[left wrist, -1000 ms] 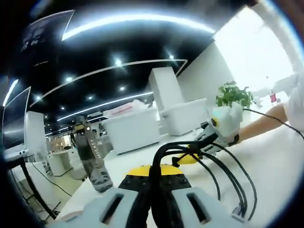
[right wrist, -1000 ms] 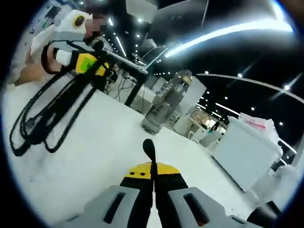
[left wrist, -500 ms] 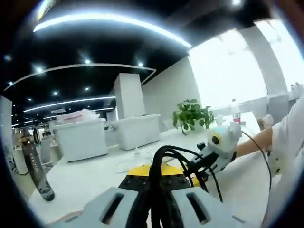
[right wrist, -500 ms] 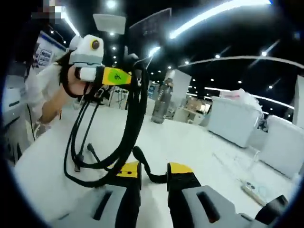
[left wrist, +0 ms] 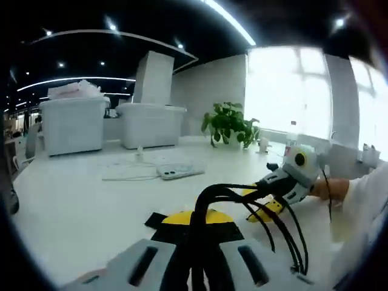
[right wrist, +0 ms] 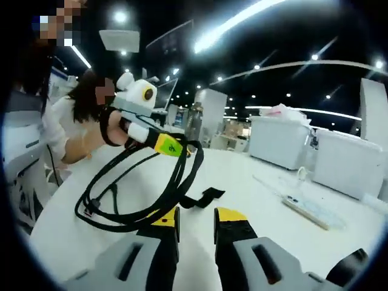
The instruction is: Coil the Type-C to USB data cable on the desktop and secure it with Velcro straps.
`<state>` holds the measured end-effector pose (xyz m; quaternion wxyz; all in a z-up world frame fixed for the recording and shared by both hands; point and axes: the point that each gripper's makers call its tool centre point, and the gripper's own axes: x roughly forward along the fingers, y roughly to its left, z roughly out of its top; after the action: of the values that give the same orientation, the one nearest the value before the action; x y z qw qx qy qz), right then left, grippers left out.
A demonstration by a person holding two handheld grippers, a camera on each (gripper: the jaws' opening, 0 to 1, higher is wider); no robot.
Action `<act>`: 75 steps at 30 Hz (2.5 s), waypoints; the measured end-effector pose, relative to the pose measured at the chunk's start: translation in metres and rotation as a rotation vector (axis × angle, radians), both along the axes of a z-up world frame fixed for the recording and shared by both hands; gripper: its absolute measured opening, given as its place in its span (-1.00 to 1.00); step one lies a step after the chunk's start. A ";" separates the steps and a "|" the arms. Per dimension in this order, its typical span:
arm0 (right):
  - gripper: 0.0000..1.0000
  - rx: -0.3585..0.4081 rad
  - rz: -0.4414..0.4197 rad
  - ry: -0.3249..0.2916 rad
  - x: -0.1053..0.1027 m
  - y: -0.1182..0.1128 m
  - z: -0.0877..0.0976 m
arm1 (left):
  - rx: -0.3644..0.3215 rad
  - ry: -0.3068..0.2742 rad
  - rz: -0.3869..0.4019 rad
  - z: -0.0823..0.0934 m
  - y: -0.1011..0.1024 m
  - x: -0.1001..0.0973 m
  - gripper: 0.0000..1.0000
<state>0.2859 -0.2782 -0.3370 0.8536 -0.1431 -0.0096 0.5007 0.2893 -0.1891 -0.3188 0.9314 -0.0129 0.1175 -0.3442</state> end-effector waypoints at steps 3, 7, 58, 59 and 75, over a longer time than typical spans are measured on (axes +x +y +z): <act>-0.58 0.049 -0.119 -0.018 0.019 -0.035 0.011 | 0.010 0.023 0.020 -0.005 -0.005 0.006 -0.89; -0.63 0.158 -0.108 -0.001 0.012 -0.043 0.031 | 0.080 0.025 0.062 -0.018 -0.010 0.022 -0.89; -0.97 -0.550 0.180 -0.029 0.059 0.115 -0.033 | 0.393 -0.100 -0.047 -0.041 0.016 0.031 -0.91; -0.97 -0.554 0.178 -0.023 0.062 0.117 -0.035 | 0.394 -0.095 -0.049 -0.043 0.016 0.031 -0.91; -0.93 -0.681 0.222 -0.034 0.071 0.135 -0.039 | 0.366 -0.096 -0.014 -0.043 0.023 0.026 -0.91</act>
<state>0.3565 -0.1430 -0.3762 0.6970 -0.4259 0.1284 0.5624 0.3156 -0.1665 -0.3620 0.9204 0.1740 0.1337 -0.3235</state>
